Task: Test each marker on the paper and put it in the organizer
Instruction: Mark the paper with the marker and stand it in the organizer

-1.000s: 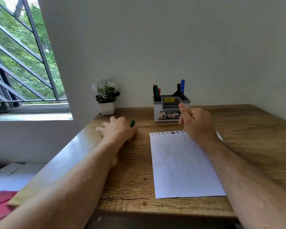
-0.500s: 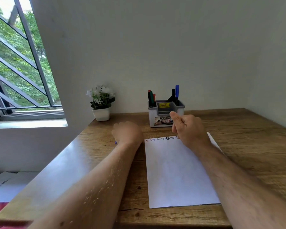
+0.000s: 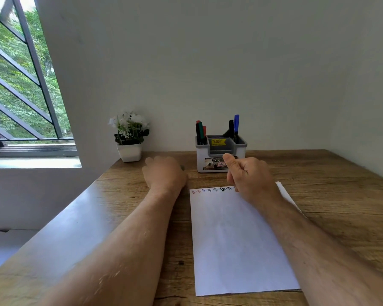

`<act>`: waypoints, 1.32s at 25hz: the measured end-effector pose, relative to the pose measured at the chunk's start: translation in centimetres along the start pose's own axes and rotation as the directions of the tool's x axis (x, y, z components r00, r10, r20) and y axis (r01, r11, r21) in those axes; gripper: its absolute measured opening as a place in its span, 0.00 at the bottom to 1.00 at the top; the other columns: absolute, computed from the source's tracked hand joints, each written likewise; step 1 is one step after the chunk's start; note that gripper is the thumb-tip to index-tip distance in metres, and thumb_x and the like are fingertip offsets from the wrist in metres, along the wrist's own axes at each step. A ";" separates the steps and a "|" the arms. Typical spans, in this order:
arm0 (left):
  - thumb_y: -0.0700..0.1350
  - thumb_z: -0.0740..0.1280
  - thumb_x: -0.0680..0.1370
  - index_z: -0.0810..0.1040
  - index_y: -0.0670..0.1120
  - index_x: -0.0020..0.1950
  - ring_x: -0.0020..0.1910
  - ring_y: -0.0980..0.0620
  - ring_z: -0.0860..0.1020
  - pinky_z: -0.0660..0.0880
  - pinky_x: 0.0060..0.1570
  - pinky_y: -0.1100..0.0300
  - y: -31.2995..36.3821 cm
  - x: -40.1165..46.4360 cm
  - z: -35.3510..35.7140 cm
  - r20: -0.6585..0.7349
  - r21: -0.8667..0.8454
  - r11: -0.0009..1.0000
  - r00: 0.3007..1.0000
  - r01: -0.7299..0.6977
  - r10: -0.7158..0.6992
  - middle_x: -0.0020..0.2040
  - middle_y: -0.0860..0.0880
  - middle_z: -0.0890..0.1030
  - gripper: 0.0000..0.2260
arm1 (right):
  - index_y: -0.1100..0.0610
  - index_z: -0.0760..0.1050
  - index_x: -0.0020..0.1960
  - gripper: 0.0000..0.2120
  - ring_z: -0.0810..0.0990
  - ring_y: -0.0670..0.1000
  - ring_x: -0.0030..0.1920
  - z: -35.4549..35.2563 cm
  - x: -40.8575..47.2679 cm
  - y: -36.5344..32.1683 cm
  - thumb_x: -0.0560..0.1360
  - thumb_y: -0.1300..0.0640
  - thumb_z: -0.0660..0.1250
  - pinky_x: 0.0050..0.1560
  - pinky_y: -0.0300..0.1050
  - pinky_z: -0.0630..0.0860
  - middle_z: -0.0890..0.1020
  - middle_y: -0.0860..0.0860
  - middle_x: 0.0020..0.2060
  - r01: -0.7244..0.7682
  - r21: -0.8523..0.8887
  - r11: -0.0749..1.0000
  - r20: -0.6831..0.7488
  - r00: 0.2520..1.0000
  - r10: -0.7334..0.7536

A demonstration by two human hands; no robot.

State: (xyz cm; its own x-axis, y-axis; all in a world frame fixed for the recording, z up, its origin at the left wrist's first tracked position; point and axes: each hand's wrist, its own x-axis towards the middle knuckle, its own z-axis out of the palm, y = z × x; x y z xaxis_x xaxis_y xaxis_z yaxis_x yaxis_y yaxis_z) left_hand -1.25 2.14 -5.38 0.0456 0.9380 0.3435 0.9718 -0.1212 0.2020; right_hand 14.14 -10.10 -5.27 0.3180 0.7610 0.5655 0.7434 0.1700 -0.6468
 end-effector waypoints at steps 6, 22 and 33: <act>0.59 0.66 0.71 0.83 0.44 0.44 0.56 0.43 0.74 0.72 0.53 0.53 0.1 0.6 -1.1 -0.064 -0.474 0.878 0.992 0.066 -0.109 0.52 0.45 0.81 0.19 | 0.56 0.76 0.28 0.29 0.76 0.45 0.26 0.0 0.1 -0.1 0.81 0.42 0.56 0.35 0.38 0.70 0.75 0.45 0.21 0.014 -0.007 1.000 0.004 1.000 -0.014; 0.48 0.71 0.77 0.82 0.35 0.53 0.25 0.55 0.69 0.72 0.30 0.61 3.8 -4.5 -3.7 0.185 -0.970 -0.073 0.897 0.233 0.401 0.32 0.46 0.74 0.16 | 0.53 0.81 0.37 0.18 0.77 0.40 0.24 -0.6 -0.6 -1.7 0.78 0.44 0.64 0.25 0.29 0.69 0.80 0.46 0.25 -0.009 0.166 0.986 0.148 0.989 -0.016; 0.37 0.71 0.76 0.80 0.44 0.59 0.34 0.49 0.79 0.80 0.36 0.60 4.1 -4.7 -4.2 -0.061 -0.978 -0.211 0.949 0.006 0.309 0.39 0.42 0.82 0.12 | 0.50 0.78 0.44 0.06 0.74 0.44 0.28 -0.7 -0.2 -0.8 0.78 0.56 0.64 0.28 0.37 0.68 0.79 0.45 0.30 0.115 -0.044 0.992 0.078 0.991 -0.112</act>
State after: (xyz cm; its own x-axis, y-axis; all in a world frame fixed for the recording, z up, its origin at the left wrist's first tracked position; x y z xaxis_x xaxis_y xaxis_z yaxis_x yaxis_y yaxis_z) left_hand 1.59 -4.16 -2.31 0.3293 0.8331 0.4444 -0.4305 -0.2864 0.8559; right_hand 13.90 -10.80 -4.49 0.1858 0.7840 0.5923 0.8005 0.2288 -0.5539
